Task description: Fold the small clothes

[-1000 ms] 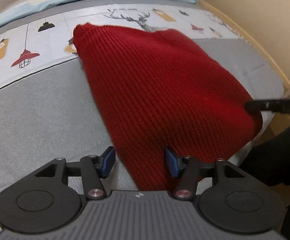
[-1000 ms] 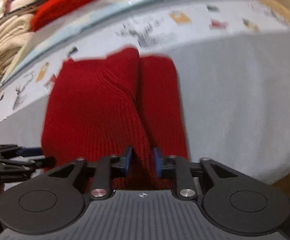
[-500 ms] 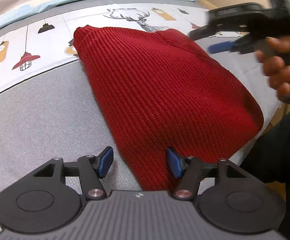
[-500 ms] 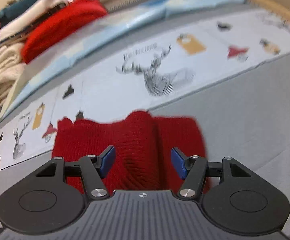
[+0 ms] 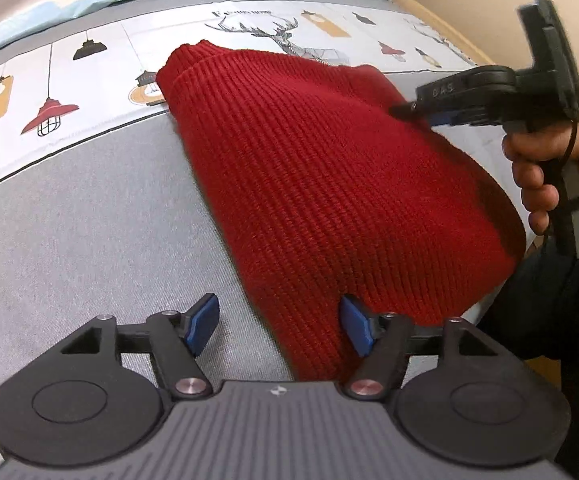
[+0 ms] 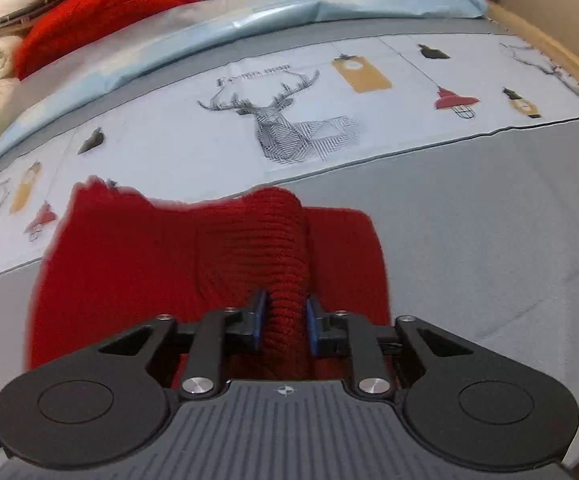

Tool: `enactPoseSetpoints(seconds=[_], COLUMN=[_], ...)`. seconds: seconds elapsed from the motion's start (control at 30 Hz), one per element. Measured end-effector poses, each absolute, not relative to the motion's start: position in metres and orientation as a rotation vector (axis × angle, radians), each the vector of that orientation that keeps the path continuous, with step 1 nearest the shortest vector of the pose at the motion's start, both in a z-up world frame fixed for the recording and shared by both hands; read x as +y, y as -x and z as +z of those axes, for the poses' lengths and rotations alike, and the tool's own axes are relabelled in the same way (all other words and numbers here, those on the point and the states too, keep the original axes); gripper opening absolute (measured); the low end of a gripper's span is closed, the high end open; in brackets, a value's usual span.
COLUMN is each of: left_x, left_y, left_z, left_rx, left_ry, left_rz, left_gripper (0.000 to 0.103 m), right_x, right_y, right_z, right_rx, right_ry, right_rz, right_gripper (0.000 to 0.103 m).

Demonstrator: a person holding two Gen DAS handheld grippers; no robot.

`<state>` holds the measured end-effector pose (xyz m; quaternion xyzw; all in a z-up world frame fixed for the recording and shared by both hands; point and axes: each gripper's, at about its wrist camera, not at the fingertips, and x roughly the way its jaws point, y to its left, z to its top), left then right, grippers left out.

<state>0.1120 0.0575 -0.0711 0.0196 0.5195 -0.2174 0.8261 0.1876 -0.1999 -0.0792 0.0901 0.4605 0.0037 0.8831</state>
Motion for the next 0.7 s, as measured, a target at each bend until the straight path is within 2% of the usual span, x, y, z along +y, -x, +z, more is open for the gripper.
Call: enactPoseSetpoints(seconds=[0.07,0.23,0.33,0.37,0.43,0.57,0.7], left_x=[0.061,0.070,0.079,0.081,0.079,0.061,0.072], left_y=[-0.111,-0.111,-0.112,-0.112,-0.112,-0.106,-0.110], left_z=[-0.070,-0.061,-0.058,-0.058,-0.062,-0.080,-0.072], left_rx=[1.107,1.079,1.085,1.091,1.113,1.166,1.149], left_ry=[-0.030,0.019,0.132,0.162,0.183,0.021,0.085], left_rz=[-0.448,-0.439,-0.422,-0.420,-0.406,-0.380,-0.389], left_gripper=[0.073,0.072,0.072,0.072,0.072,0.079,0.078], right_x=[-0.206,-0.202,-0.197,-0.199,-0.212,-0.229,-0.234], right_y=[-0.180,-0.132,-0.112,-0.107,-0.096,-0.094,-0.105], right_z=[-0.063,-0.035,-0.057,-0.072,-0.087,-0.082,-0.062], right_rx=[0.909,0.805,0.922,0.990,1.019,1.045,1.045], right_ry=[-0.233,-0.202,-0.091,-0.070,-0.114,-0.225,-0.163], right_rz=[-0.025,0.097,0.177,0.198,0.192,0.203,0.266], right_gripper=[0.044,0.047,0.048,0.057,0.068,0.068,0.068])
